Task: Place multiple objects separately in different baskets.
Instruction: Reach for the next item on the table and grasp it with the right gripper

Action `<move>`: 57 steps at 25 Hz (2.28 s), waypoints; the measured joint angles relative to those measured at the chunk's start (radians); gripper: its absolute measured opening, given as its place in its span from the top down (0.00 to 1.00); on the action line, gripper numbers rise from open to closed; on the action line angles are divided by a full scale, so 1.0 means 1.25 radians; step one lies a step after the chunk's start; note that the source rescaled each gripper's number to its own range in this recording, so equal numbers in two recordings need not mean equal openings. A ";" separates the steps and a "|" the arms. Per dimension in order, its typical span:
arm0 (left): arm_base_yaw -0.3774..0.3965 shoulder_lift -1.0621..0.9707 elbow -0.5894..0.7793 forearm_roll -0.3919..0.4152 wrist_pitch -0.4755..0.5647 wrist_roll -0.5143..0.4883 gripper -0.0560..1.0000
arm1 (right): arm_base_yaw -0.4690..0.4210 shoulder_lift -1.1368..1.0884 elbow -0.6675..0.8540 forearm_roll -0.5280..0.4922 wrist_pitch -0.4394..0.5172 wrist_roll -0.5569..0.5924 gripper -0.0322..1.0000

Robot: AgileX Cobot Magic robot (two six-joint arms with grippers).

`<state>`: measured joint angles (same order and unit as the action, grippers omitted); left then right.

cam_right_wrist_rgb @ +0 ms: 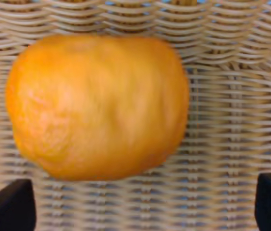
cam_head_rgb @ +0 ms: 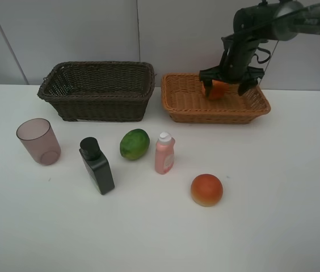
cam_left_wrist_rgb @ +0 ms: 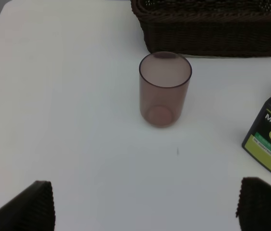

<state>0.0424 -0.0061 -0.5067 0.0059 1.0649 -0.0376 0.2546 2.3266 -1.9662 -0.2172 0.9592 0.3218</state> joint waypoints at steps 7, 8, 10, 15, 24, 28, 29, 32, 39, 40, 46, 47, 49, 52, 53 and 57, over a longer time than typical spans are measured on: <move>0.000 0.000 0.000 0.000 0.000 0.000 0.02 | 0.043 -0.071 0.000 0.008 0.131 -0.033 0.00; 0.000 0.000 0.000 0.000 0.000 0.000 0.02 | 0.056 -0.080 0.000 0.009 0.148 -0.042 0.00; 0.000 0.000 0.000 0.000 0.000 0.000 0.02 | 0.077 -0.097 0.000 0.021 0.171 -0.053 0.00; 0.000 0.000 0.000 0.000 0.000 0.000 0.02 | 0.136 -0.141 0.000 0.023 0.197 -0.058 0.00; 0.000 0.000 0.000 0.000 0.000 0.000 0.02 | 0.215 -0.184 0.055 0.024 0.203 -0.064 0.00; 0.000 0.000 0.000 0.001 0.000 0.000 0.02 | 0.214 -0.262 0.201 0.023 0.199 -0.064 0.00; 0.000 0.000 0.000 0.001 0.000 0.000 0.02 | 0.214 -0.291 0.249 0.023 0.190 -0.064 0.00; 0.000 0.000 0.000 0.001 0.000 0.000 0.02 | 0.214 -0.385 0.397 0.023 0.119 -0.064 0.00; 0.000 0.000 0.000 0.001 0.000 0.000 0.02 | 0.214 -0.565 0.703 0.030 -0.036 -0.056 0.00; 0.000 0.000 0.000 0.001 0.000 0.000 0.02 | 0.214 -0.580 0.728 0.040 -0.042 -0.055 0.00; 0.000 0.000 0.000 0.001 0.000 0.000 0.02 | 0.214 -0.603 0.785 0.133 -0.050 -0.050 0.00; 0.000 0.000 0.000 0.001 0.000 0.000 0.02 | 0.214 -0.603 0.797 0.146 -0.058 -0.046 0.00; 0.000 0.000 0.000 0.001 0.000 0.000 0.02 | 0.214 -0.606 0.826 0.163 -0.087 -0.035 0.00; 0.000 0.000 0.000 0.001 0.000 0.000 0.02 | 0.214 -0.606 0.873 0.169 -0.130 -0.011 0.00; 0.000 0.000 0.000 0.001 0.000 0.000 0.02 | 0.214 -0.606 0.885 0.169 -0.137 -0.006 0.00; 0.000 0.000 0.000 0.001 0.000 0.000 0.02 | 0.214 -0.606 0.902 0.169 -0.148 0.004 0.00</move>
<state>0.0424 -0.0061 -0.5067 0.0068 1.0649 -0.0376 0.5226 1.5691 -0.8390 -0.0062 0.7748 0.3271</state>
